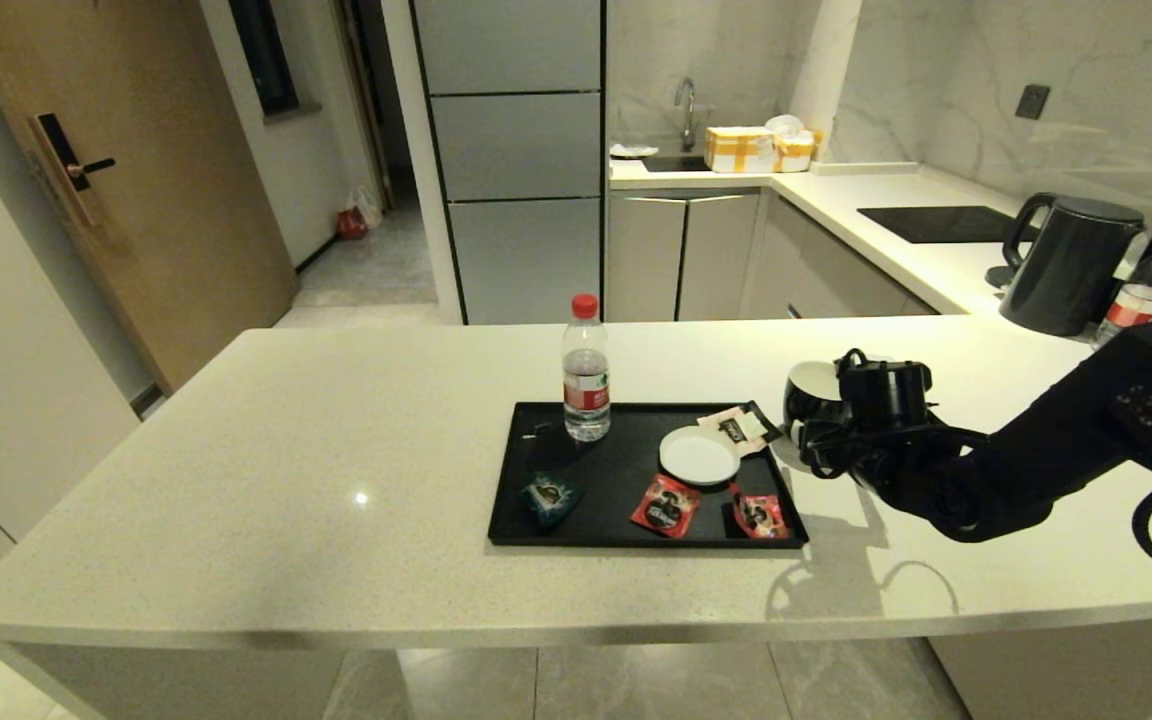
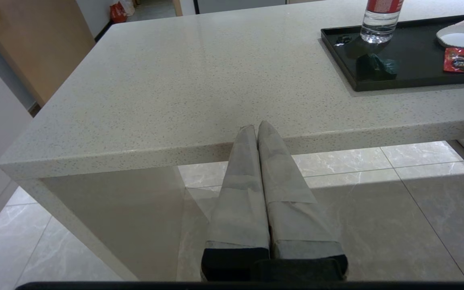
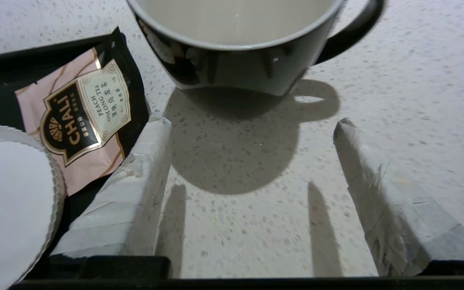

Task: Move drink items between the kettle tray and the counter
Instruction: Return the tea cup to its original position

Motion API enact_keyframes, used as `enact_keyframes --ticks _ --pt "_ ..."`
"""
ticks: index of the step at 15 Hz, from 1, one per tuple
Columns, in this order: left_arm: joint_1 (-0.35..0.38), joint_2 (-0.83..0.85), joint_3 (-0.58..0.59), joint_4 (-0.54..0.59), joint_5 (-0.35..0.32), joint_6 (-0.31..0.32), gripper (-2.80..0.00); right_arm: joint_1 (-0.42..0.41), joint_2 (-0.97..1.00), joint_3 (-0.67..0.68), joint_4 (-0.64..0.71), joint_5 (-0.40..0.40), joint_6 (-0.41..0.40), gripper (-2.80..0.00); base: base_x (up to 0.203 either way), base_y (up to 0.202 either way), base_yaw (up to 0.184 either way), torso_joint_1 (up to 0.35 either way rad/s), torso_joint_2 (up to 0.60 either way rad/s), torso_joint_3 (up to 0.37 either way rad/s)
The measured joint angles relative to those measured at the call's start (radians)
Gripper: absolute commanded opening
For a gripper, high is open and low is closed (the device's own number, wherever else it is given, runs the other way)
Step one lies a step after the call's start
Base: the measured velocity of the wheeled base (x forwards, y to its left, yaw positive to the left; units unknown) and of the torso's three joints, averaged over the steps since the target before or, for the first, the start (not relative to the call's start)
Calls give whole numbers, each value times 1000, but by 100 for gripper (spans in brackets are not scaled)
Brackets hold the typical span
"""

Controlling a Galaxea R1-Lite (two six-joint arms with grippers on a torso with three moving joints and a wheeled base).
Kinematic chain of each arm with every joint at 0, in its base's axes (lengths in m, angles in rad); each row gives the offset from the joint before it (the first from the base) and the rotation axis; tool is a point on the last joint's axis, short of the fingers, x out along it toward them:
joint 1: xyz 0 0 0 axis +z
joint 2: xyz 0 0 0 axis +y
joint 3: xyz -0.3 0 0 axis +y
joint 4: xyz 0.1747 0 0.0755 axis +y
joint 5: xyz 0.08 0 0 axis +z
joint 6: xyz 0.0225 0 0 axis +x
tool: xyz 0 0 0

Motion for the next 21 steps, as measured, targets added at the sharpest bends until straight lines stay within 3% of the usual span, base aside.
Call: enact_keyframes --ticks 5,21 --pt "0 0 0 0 0 0 -280 -2 107 -61 -141 -18 -27 0 0 0 0 0 0 0" --pt "0 0 0 0 0 0 -280 -17 226 -235 -192 -64 -78 0 0 0 0 0 0 0"
